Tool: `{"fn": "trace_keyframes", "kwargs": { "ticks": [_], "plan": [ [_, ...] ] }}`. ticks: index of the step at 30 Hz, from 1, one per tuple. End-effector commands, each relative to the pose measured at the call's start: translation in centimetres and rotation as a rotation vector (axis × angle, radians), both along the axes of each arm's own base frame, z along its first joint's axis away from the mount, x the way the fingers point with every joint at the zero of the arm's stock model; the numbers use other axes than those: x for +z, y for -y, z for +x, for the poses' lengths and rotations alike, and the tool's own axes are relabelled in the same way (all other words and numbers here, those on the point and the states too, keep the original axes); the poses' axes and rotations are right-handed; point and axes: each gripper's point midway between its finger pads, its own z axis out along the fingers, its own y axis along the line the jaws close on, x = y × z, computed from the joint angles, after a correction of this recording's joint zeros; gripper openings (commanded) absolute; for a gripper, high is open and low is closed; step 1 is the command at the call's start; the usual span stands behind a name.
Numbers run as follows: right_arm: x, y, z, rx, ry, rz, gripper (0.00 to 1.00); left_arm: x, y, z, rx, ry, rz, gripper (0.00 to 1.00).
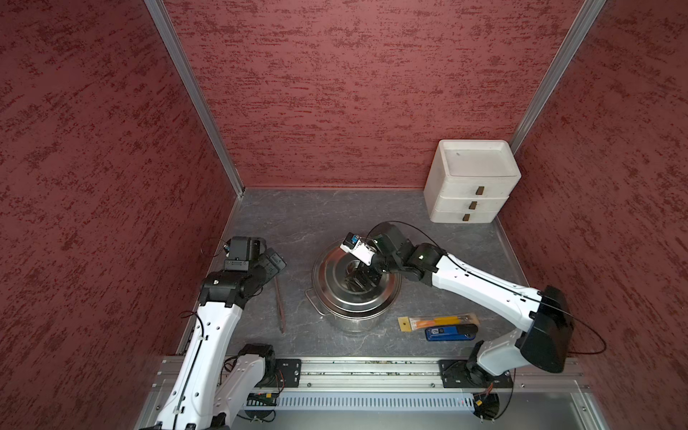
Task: Stir the soup with a spoon
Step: Pick up the lid from the pan.
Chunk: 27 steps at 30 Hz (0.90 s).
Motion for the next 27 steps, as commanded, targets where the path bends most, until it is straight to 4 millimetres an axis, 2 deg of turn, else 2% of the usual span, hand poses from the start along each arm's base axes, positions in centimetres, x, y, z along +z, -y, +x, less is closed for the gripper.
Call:
{"fn": "trace_keyframes", "kwargs": {
  "ticks": [1, 6, 8, 11, 15, 19, 23, 25, 27],
  "plan": [
    [-1.7, 1.2, 0.2, -0.020, 0.003, -0.036, 0.78, 1.4, -0.2, 0.5, -0.002, 0.042, 0.009, 1.00],
    [-1.7, 1.8, 0.1, -0.024, 0.034, -0.042, 0.57, 1.2, -0.3, 0.6, 0.003, 0.040, 0.009, 1.00],
    [-0.3, 2.0, 0.2, -0.032, 0.067, -0.015, 0.46, 1.0, -0.3, 0.6, 0.006, 0.035, 0.009, 1.00],
    [1.2, 1.8, 0.5, -0.047, 0.091, 0.028, 0.37, 0.9, -0.3, 0.6, 0.012, 0.034, 0.002, 1.00],
    [5.1, 1.0, 1.0, -0.067, 0.102, 0.142, 0.32, 0.6, -0.4, 0.5, 0.024, 0.023, 0.002, 1.00],
    [10.4, 1.4, 2.3, -0.114, 0.110, 0.280, 0.31, -0.4, -0.9, -0.2, 0.057, -0.031, 0.015, 1.00],
    [14.1, 4.2, 4.7, -0.235, 0.120, 0.359, 0.31, -1.6, -1.2, -0.8, 0.090, -0.087, 0.013, 1.00],
    [14.6, 6.9, 6.2, -0.345, 0.118, 0.361, 0.30, -2.6, -0.9, -1.0, 0.091, -0.120, -0.003, 1.00],
    [14.3, 10.8, 7.8, -0.478, 0.116, 0.351, 0.30, -3.6, -0.6, -1.0, 0.088, -0.156, -0.022, 1.00]
  ]
}}
